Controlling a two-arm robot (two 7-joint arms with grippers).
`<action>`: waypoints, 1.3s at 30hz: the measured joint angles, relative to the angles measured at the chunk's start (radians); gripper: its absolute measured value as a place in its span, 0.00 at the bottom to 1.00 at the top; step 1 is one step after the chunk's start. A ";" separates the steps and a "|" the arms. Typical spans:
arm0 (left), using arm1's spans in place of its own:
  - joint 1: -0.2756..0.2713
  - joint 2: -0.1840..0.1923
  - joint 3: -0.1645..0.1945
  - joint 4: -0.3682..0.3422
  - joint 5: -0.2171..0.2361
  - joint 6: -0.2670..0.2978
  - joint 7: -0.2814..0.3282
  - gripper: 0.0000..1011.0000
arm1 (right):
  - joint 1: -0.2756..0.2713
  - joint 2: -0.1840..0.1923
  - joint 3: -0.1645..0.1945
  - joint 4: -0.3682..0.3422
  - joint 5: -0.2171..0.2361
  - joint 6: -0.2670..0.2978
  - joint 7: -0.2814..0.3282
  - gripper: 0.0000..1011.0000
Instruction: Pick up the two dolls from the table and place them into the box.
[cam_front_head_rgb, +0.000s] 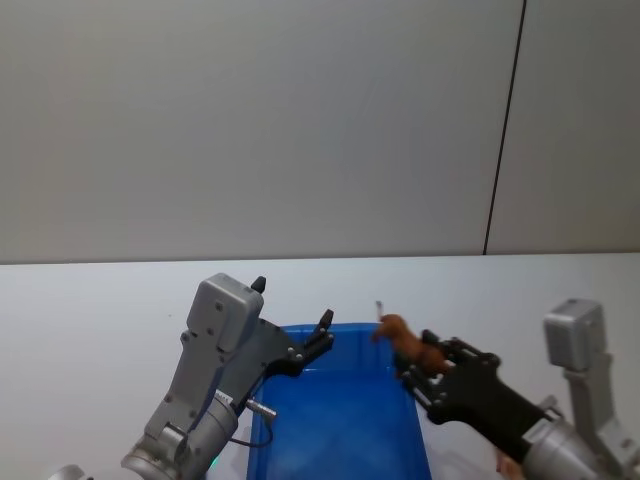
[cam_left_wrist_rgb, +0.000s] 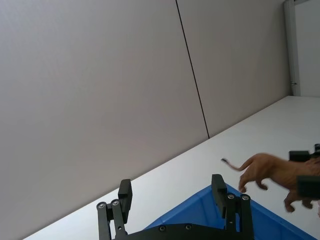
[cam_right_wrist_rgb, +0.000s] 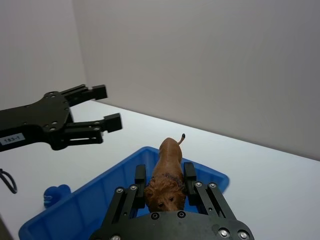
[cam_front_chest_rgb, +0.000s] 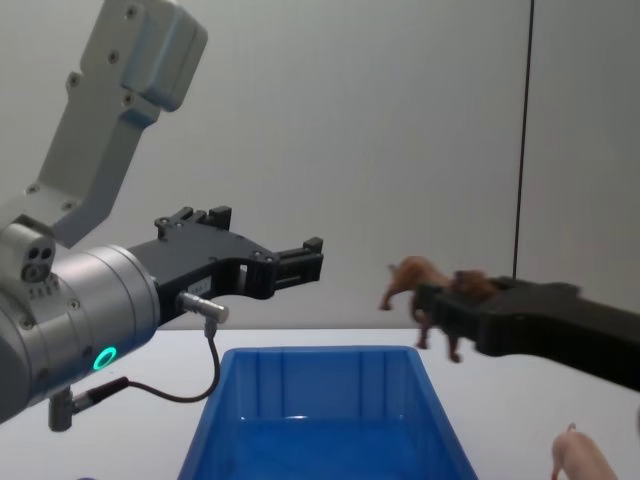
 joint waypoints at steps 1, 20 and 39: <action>0.000 0.000 0.000 0.000 0.000 0.000 0.000 0.99 | 0.007 -0.005 -0.003 0.009 -0.002 -0.001 0.008 0.43; 0.000 0.000 0.000 0.000 0.000 0.000 0.000 0.99 | 0.092 -0.069 -0.051 0.130 -0.056 0.021 0.057 0.85; 0.000 0.000 0.000 0.000 0.000 0.000 0.000 0.99 | -0.027 -0.009 -0.042 -0.055 -0.079 0.094 -0.175 0.99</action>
